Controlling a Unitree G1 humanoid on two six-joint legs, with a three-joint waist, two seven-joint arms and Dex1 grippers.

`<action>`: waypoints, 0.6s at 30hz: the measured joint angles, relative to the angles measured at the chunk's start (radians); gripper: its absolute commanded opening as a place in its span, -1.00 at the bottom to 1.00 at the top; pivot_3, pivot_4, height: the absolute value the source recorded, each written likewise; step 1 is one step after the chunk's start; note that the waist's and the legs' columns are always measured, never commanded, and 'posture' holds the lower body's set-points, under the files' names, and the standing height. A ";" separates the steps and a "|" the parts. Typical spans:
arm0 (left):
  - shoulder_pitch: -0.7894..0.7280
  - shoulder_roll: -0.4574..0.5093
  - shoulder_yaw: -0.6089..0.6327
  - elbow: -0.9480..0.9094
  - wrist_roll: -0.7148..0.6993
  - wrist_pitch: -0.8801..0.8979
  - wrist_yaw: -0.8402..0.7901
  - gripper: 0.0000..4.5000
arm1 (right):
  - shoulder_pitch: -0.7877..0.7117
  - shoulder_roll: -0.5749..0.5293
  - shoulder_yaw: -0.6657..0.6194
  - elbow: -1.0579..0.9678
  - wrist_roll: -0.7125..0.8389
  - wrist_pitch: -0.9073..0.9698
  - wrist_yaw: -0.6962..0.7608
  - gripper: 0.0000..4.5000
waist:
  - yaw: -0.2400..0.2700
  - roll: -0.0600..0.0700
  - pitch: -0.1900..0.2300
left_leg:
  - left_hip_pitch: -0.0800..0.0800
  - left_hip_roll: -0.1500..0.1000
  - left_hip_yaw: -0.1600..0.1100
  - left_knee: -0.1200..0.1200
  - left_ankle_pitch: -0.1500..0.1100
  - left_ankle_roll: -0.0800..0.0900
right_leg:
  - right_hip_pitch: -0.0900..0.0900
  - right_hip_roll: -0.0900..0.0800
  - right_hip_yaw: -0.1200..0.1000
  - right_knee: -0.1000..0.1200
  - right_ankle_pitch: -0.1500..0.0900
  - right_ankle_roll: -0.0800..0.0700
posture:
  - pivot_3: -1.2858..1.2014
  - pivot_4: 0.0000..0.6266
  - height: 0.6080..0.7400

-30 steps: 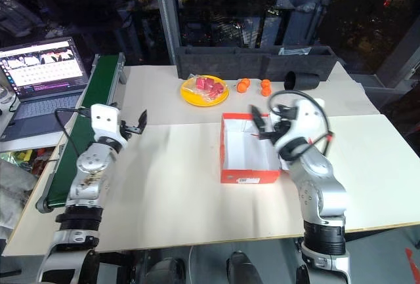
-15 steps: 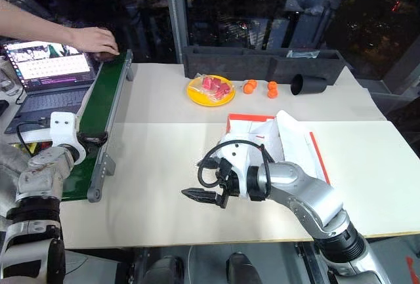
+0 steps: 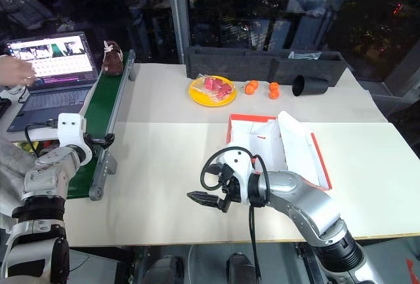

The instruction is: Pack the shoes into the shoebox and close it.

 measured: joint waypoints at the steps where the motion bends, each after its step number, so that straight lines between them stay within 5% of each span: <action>1: -0.001 0.000 0.000 0.003 0.004 -0.002 0.004 1.00 | 0.004 0.000 -0.002 0.000 -0.001 0.000 -0.001 1.00 | 0.000 0.000 0.000 | 0.000 0.000 0.000 0.000 0.000 0.000 | 0.000 0.000 0.000 0.000 0.000 0.000 | 0.03 -0.52 0.55; 18: -0.047 -0.021 0.023 0.078 0.027 -0.084 0.121 1.00 | 0.022 0.002 -0.030 0.010 -0.020 0.000 -0.027 1.00 | 0.001 0.000 0.000 | -0.002 0.000 -0.003 0.001 0.000 0.000 | 0.000 0.000 -0.002 0.000 0.000 0.000 | 0.03 -0.52 0.55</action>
